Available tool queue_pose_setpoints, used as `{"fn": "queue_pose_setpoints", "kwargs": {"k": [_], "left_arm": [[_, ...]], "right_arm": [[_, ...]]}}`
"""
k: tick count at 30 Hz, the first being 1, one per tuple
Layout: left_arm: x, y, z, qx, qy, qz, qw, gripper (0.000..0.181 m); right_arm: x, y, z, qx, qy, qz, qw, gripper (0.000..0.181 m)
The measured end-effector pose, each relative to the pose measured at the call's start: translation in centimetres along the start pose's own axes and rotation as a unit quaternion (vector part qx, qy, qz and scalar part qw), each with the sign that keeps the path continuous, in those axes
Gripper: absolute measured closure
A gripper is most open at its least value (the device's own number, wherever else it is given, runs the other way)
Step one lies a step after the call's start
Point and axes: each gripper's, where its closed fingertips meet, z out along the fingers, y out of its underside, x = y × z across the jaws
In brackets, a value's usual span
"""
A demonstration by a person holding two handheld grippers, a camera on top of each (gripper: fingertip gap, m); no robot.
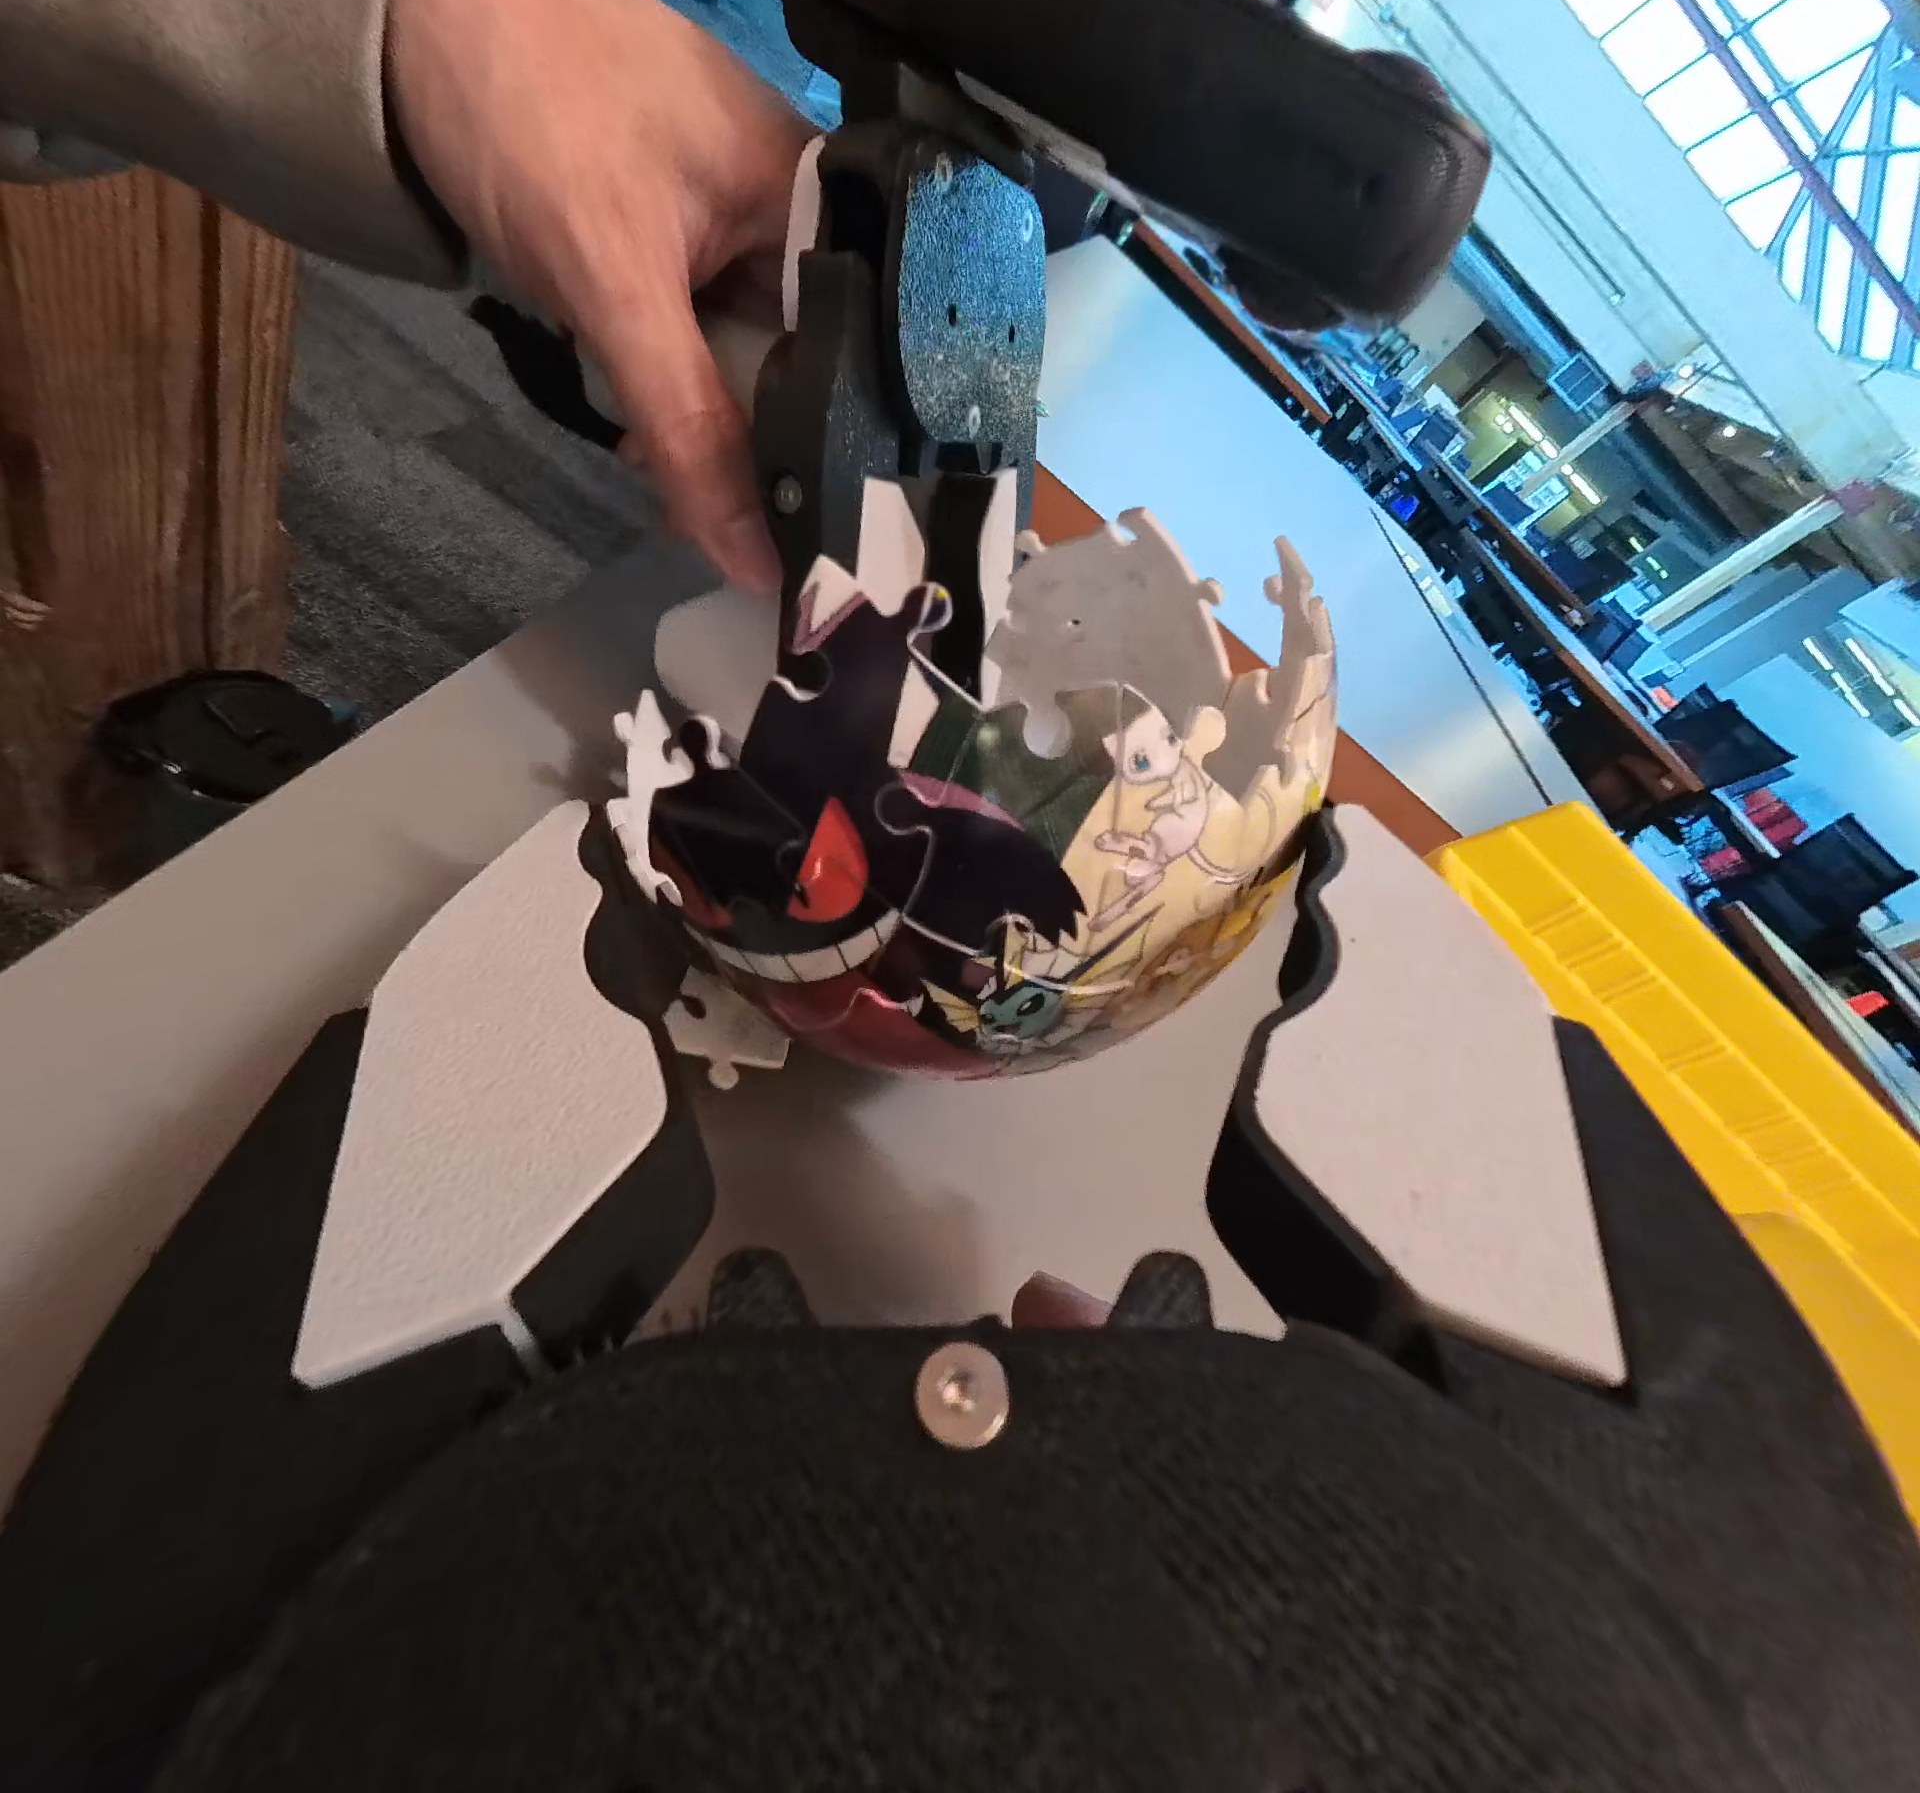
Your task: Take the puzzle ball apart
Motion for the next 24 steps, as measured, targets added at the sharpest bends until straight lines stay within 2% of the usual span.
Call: {"fn": "queue_pose_setpoints", "kwargs": {"k": [9,13,19,24], "left_arm": [[0.0,0.2,-0.5,0.057,0.029,-0.047,0.997,0.123],[-0.7,0.9,-0.7,0.035,-0.014,-0.020,0.999,0.123],[-0.4,0.9,-0.7,0.027,-0.005,-0.018,0.999,0.129],[-0.2,0.9,-0.6,0.017,0.002,-0.011,1.000,0.132]], "right_arm": [[-0.7,0.2,-0.5,-0.005,0.019,-0.054,0.998,0.063],[-1.2,0.0,-0.5,-0.005,0.020,-0.073,0.997,0.067],[-1.2,-0.1,-0.4,-0.001,-0.005,-0.029,1.000,0.060],[-1.0,0.8,0.5,-0.036,-0.050,0.028,0.998,0.040]]}}
